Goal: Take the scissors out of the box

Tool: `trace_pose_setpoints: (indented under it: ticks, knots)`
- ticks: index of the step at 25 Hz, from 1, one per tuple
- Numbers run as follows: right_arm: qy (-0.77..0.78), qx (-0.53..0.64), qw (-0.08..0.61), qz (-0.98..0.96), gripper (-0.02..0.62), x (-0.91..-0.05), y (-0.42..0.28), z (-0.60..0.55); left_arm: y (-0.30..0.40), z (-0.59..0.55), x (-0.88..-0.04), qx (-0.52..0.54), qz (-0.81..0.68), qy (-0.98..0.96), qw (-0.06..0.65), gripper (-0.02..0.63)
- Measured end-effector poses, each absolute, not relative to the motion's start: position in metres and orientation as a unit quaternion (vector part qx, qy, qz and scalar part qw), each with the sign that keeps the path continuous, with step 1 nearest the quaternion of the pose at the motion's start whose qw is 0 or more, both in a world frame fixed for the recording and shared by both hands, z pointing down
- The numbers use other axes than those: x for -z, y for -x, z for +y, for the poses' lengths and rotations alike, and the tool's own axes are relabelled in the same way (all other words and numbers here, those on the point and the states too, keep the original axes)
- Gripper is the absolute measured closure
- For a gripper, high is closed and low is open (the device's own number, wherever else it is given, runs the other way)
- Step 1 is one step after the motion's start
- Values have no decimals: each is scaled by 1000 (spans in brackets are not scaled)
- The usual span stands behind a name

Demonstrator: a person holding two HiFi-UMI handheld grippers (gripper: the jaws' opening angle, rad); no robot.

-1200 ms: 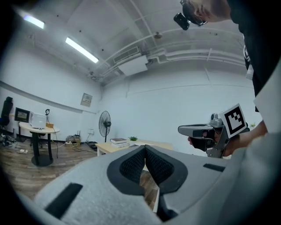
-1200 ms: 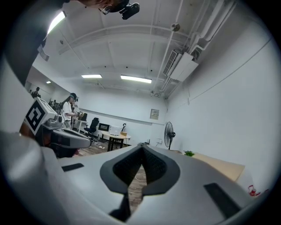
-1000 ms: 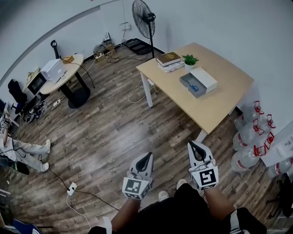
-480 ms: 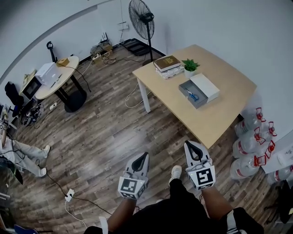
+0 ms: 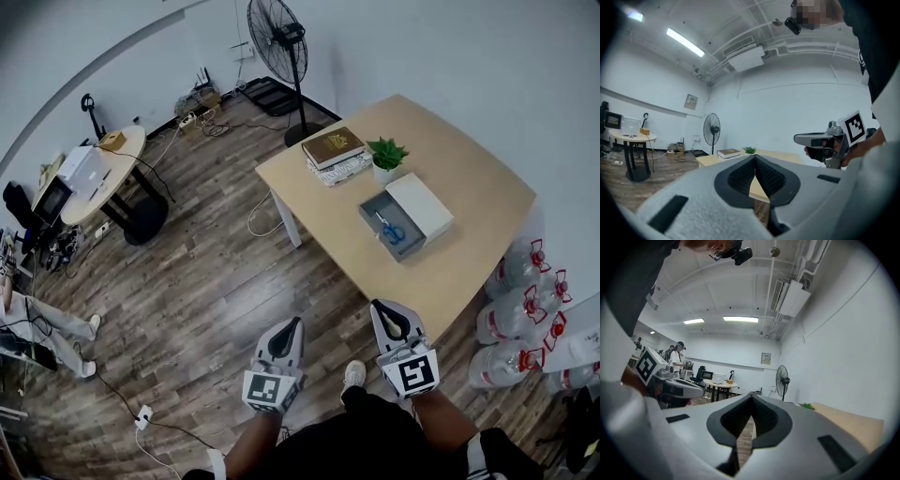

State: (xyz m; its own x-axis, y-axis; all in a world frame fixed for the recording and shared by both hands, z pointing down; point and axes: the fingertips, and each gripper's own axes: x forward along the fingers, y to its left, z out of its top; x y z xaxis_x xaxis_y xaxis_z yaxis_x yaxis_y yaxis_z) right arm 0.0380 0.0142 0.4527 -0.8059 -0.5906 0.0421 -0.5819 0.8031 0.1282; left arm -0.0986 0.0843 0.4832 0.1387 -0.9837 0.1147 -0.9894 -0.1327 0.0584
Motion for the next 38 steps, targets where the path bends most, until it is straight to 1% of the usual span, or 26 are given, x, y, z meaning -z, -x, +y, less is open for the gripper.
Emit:
trace_pose_setpoints:
  ticks: [3, 6, 11, 20, 25, 33, 38]
  knots:
    - [-294, 63, 54, -952, 601, -454, -33, -24, 98, 44, -480, -26, -654, -753, 59, 606]
    - [-288, 72, 44, -954, 601, -449, -32, -55, 100, 12, -477, -30, -652, -757, 37, 606]
    - [-281, 99, 28, -954, 601, -438, -28, -87, 107, -20, -471, -28, -658, -752, 30, 606]
    - [-274, 60, 59, -958, 601, -454, -10, -136, 120, -77, -475, -24, -650, -757, 58, 606]
    - [-302, 39, 45, -951, 601, -455, 6, -179, 147, -125, -488, -36, -634, -771, 55, 606]
    - [-344, 13, 63, -937, 601, -457, 43, -249, 168, -212, -481, -48, -569, -820, 53, 606]
    - [-384, 28, 99, -917, 600, -458, 50, -288, 176, -254, -477, -44, -522, -850, 50, 606]
